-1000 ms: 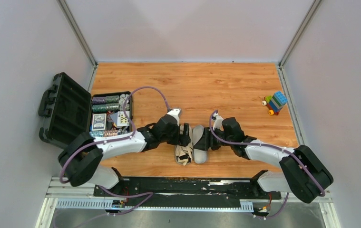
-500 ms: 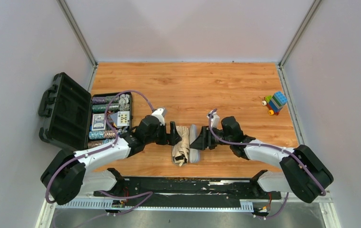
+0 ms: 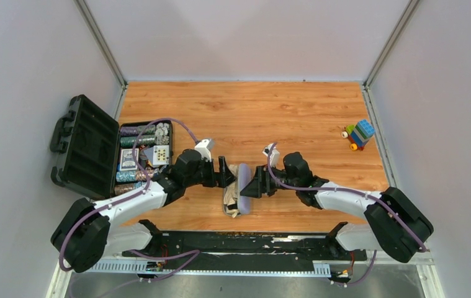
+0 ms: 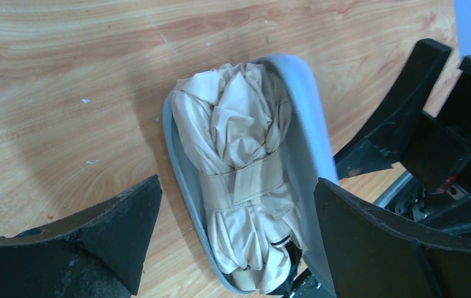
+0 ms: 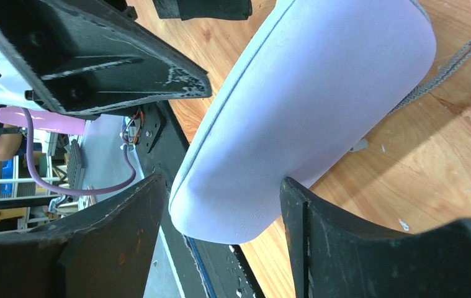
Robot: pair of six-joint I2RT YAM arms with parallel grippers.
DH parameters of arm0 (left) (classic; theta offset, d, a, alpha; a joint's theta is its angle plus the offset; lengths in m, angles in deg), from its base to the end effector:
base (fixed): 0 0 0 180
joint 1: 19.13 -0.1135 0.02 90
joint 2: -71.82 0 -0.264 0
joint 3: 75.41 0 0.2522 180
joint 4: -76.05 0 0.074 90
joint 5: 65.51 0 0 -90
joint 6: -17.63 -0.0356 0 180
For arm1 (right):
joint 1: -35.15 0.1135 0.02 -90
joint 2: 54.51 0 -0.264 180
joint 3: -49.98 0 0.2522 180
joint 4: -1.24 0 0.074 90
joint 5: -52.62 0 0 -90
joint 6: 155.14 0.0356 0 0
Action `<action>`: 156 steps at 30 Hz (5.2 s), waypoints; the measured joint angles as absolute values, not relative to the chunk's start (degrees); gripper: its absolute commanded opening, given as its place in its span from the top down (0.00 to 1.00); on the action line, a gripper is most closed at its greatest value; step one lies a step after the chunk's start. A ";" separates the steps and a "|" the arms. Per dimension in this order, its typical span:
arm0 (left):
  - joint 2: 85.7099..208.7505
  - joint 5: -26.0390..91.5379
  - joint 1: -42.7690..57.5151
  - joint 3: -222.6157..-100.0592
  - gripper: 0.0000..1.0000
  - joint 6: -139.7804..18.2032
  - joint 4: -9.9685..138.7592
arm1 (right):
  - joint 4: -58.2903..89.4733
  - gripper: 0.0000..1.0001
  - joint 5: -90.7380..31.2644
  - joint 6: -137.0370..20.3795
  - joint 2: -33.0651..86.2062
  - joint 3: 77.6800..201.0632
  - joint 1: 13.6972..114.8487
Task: Put away the umbrella
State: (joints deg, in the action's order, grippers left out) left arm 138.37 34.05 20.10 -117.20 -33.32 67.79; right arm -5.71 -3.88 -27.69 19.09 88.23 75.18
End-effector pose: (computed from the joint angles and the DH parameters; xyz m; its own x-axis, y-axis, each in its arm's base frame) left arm 0.1786 -0.1535 0.1906 -0.7887 -0.1581 -0.5941 0.3022 0.7419 -0.5985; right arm 0.1729 0.1709 0.1715 -0.8413 -0.0445 -0.5387 -0.4995 0.4450 0.7433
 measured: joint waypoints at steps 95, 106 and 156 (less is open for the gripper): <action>109.52 45.68 19.22 -105.59 0.16 -12.12 72.62 | -41.45 0.91 -4.54 -10.25 28.27 81.89 80.40; 109.32 46.29 19.48 -128.46 0.01 -30.33 46.72 | -31.02 0.92 -2.02 -16.89 11.09 86.02 80.88; 116.45 70.99 20.05 -124.24 0.92 -45.50 60.34 | -14.39 0.83 -1.89 -24.52 5.19 99.05 80.71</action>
State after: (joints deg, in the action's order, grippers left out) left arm 116.45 70.99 20.05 -124.24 -45.50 60.34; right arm -14.39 -1.89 -24.52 5.19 99.05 80.71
